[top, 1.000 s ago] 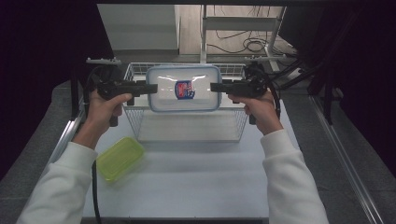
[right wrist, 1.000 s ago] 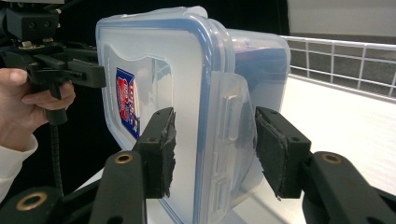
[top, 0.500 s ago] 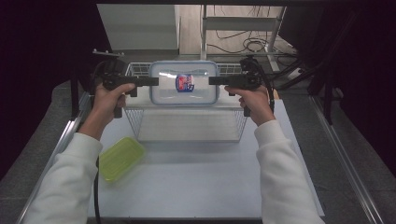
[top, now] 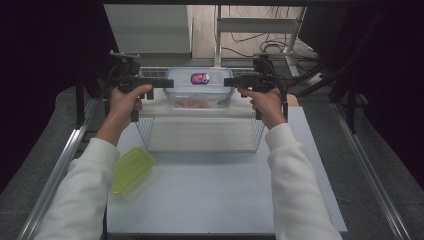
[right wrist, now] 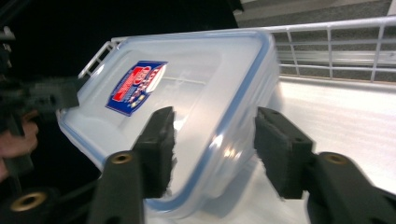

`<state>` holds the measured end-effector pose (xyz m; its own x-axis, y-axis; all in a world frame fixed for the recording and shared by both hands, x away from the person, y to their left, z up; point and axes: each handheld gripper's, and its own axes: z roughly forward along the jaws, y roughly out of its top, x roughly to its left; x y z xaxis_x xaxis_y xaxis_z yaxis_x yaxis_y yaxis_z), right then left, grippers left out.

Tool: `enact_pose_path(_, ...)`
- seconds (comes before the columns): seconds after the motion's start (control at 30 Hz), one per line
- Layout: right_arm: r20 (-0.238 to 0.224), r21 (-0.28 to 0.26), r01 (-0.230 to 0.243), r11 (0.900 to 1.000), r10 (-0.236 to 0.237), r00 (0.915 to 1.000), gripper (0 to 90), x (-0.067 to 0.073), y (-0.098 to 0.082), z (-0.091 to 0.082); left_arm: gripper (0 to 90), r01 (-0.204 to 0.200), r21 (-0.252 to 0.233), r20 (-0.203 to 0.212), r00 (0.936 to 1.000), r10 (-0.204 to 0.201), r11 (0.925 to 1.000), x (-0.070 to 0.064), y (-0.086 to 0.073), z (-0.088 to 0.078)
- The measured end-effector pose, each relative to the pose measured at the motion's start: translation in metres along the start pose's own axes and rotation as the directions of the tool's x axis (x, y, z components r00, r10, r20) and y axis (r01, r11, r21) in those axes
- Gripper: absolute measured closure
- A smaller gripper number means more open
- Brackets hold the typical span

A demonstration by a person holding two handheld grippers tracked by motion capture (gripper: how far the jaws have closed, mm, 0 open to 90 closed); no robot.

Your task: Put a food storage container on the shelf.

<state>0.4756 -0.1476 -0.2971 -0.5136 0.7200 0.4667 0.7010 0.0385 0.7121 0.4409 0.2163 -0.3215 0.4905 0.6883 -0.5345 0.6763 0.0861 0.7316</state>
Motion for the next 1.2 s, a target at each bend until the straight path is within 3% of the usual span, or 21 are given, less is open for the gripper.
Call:
enact_pose_path(0.1, 0.016, -0.017, 0.006, 1.000, -0.005, 0.9999, 46.0, 0.002, -0.003, -0.001, 34.4, -0.011, 0.005, -0.036, 0.9993, 0.011, 0.9999, -0.002, -0.001, -0.001)
enact_pose_path(0.2, 0.006, -0.042, 0.017, 0.999, -0.016, 0.9998, 46.1, 0.002, -0.006, -0.009, 25.3, -0.016, -0.032, -0.044, 0.9989, 0.015, 0.9994, -0.003, -0.001, -0.009)
enact_pose_path(0.4, -0.041, -0.065, 0.063, 0.996, -0.066, 0.9970, 45.4, 0.001, -0.021, -0.037, 22.1, -0.081, -0.047, -0.047, 0.9958, 0.079, 0.9956, -0.016, -0.014, -0.033)
enact_pose_path(0.53, -0.063, -0.068, 0.094, 0.993, -0.099, 0.9931, 43.7, 0.002, -0.035, -0.050, 22.2, -0.124, -0.043, -0.029, 0.9921, 0.123, 0.9914, -0.027, -0.037, -0.045)
enact_pose_path(0.6, -0.062, -0.067, 0.121, 0.990, -0.125, 0.9902, 43.1, 0.002, -0.043, -0.055, 21.2, -0.141, -0.039, 0.014, 0.9899, 0.141, 0.9893, -0.034, -0.053, -0.050)
enact_pose_path(0.73, -0.087, -0.041, 0.169, 0.985, -0.172, 0.9813, 40.9, -0.001, -0.061, -0.060, 21.8, -0.173, -0.012, 0.031, 0.9844, 0.173, 0.9849, -0.042, -0.083, -0.054)
enact_pose_path(1.03, -0.125, 0.023, 0.245, 0.969, -0.241, 0.9626, 35.8, -0.005, -0.126, -0.068, 22.6, -0.229, 0.050, 0.031, 0.9733, 0.227, 0.9723, -0.054, -0.144, -0.049)
enact_pose_path(1.2, -0.131, 0.059, 0.230, 0.971, -0.221, 0.9664, 35.7, -0.009, -0.172, -0.070, 23.7, -0.238, 0.096, 0.047, 0.9709, 0.235, 0.9665, -0.053, -0.177, -0.044)
